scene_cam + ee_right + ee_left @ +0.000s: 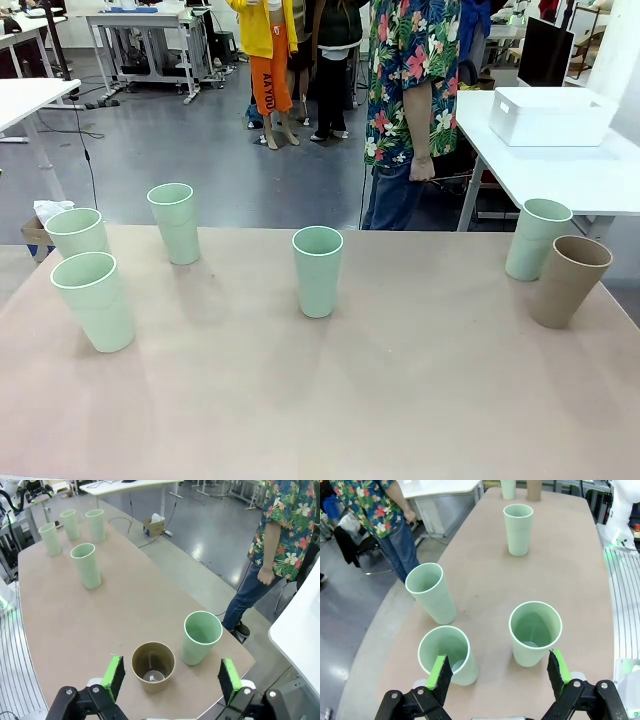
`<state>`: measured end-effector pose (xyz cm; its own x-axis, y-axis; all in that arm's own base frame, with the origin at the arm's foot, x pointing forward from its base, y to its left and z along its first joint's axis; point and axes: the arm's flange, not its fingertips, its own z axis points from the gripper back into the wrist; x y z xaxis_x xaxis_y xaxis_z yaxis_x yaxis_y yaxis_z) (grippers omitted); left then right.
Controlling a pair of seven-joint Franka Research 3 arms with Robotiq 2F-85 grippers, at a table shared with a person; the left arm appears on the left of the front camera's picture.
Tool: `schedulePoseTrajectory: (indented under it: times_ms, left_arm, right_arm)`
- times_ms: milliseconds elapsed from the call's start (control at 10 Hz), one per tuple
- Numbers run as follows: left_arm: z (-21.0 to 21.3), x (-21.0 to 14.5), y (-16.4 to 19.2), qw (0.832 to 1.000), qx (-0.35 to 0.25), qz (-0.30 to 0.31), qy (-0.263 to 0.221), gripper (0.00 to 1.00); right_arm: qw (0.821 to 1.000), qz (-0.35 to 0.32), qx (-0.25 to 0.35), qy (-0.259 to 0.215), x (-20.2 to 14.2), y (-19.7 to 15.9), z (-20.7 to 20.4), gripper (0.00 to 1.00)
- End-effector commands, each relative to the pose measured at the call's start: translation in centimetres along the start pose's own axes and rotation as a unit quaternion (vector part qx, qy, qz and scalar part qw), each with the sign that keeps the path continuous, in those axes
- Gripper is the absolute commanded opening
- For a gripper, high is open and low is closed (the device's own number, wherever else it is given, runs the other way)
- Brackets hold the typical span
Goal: Stack the cups and store them in the basket.
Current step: Pick up two Reusable plastic cups , one in each hand.
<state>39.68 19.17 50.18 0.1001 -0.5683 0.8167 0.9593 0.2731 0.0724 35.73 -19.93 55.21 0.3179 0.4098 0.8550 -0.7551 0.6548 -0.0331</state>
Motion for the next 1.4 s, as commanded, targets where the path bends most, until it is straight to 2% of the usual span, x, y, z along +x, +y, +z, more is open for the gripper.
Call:
schedulePoseTrajectory:
  times_ms: [0,1300]
  left_arm:
    - [0.01,-0.01,-0.06,1.0,-0.001,-0.004,-0.005,1.0]
    - [0.01,-0.01,-0.06,1.0,-0.001,-0.004,-0.005,1.0]
  right_arm:
    - [1.0,0.01,-0.001,-0.013,0.05,-0.13,-0.12,1.0]
    - [1.0,0.01,-0.001,-0.013,0.05,-0.13,-0.12,1.0]
